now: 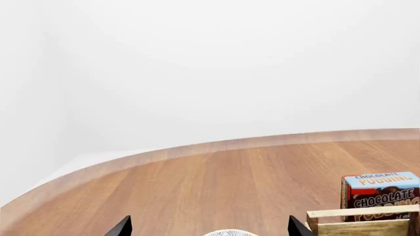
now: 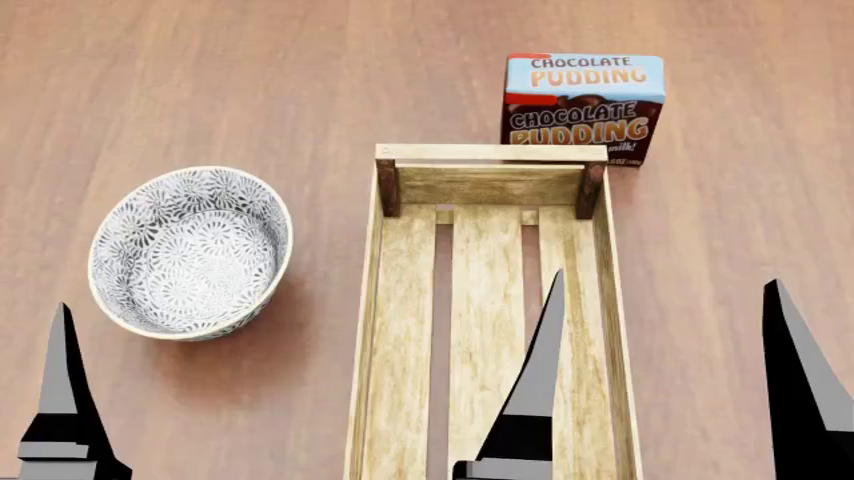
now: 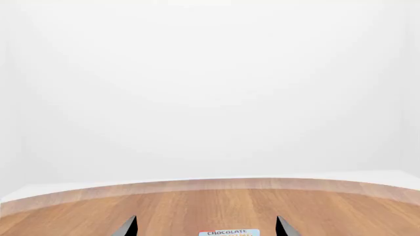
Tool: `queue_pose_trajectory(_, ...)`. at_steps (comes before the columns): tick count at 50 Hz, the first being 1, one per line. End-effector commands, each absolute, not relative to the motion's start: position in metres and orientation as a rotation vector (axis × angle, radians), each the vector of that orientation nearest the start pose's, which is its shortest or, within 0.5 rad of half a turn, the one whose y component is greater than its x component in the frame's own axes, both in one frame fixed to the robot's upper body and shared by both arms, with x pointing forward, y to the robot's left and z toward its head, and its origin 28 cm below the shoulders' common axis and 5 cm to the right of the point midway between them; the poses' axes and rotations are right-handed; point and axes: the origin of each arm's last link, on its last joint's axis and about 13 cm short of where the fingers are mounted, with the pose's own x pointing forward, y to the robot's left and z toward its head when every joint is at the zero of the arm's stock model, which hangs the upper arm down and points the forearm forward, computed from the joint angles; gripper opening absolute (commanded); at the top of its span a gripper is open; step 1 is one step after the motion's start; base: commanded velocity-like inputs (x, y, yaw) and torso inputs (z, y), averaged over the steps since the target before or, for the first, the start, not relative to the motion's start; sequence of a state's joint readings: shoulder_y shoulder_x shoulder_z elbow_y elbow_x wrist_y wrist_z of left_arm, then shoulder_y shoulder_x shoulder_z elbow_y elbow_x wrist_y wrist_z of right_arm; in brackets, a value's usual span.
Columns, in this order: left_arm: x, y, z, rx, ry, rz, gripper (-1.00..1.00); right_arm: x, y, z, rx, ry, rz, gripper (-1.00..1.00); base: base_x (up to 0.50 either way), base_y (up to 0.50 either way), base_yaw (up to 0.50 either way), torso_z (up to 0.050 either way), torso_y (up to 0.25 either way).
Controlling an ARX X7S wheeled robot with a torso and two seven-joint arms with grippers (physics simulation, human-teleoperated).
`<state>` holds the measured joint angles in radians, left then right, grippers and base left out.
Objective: Pick up the bowl on the left and put it in the tray.
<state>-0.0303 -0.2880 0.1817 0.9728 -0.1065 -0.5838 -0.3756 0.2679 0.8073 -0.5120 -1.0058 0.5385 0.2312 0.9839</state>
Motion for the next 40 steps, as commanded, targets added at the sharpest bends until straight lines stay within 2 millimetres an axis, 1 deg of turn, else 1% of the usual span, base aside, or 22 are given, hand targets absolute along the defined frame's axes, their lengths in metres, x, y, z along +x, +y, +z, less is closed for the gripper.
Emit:
queue_pose_trajectory(1, 0.163, 0.205, 0.166, 0.087, -0.404, 0.056, 1.00, 0.149, -0.095, 0.198, 0.047, -0.573, -0.006, 1.00, 0.00, 0.00, 0.00, 0.034, -0.227)
queue_pose_trajectory(15, 0.162, 0.205, 0.168, 0.060, -0.413, 0.045, 1.00, 0.150, -0.095, 0.198, 0.046, -0.571, -0.005, 1.00, 0.00, 0.00, 0.00, 0.034, -0.227)
queue_pose_trajectory(16, 0.162, 0.204, 0.168, 0.014, -0.408, 0.006, 1.00, 0.149, -0.095, 0.198, 0.046, -0.572, -0.005, 1.00, 0.00, 0.00, 0.00, 0.000, 0.000)
queue_pose_trajectory(18, 0.163, 0.204, 0.167, 0.020, -0.397, 0.020, 1.00, 0.149, -0.095, 0.199, 0.045, -0.574, -0.005, 1.00, 0.00, 0.00, 0.00, 0.000, 0.000)
queue_pose_trajectory(21, 0.165, 0.202, 0.164, -0.043, -0.364, -0.016, 1.00, 0.149, -0.095, 0.198, 0.045, -0.573, -0.005, 1.00, 0.00, 0.00, 0.00, 0.000, 0.000)
queue_pose_trajectory(23, 0.165, 0.201, 0.164, -0.055, -0.353, -0.015, 1.00, 0.149, -0.095, 0.199, 0.045, -0.573, -0.003, 1.00, 0.00, 0.00, 0.00, 0.000, 0.000)
queue_pose_trajectory(26, 0.168, 0.199, 0.165, -0.156, -0.296, -0.060, 1.00, 0.149, -0.095, 0.199, 0.047, -0.575, -0.003, 1.00, 0.00, 0.00, 0.00, 0.000, 0.000)
queue_pose_trajectory(33, 0.175, 0.197, 0.170, -0.209, -0.270, -0.074, 1.00, 0.150, -0.094, 0.198, 0.045, -0.570, 0.002, 1.00, 0.00, 0.00, 0.00, 0.000, 0.000)
queue_pose_trajectory(38, 0.188, 0.198, 0.172, -0.238, -0.257, -0.069, 1.00, 0.150, -0.093, 0.197, 0.044, -0.567, 0.005, 1.00, 0.00, 0.00, 0.00, 0.000, 0.000)
queue_pose_trajectory(40, 0.195, 0.199, 0.173, -0.286, -0.229, -0.052, 1.00, 0.151, -0.093, 0.196, 0.044, -0.566, 0.007, 1.00, 0.00, 0.00, 0.00, 0.000, 0.000)
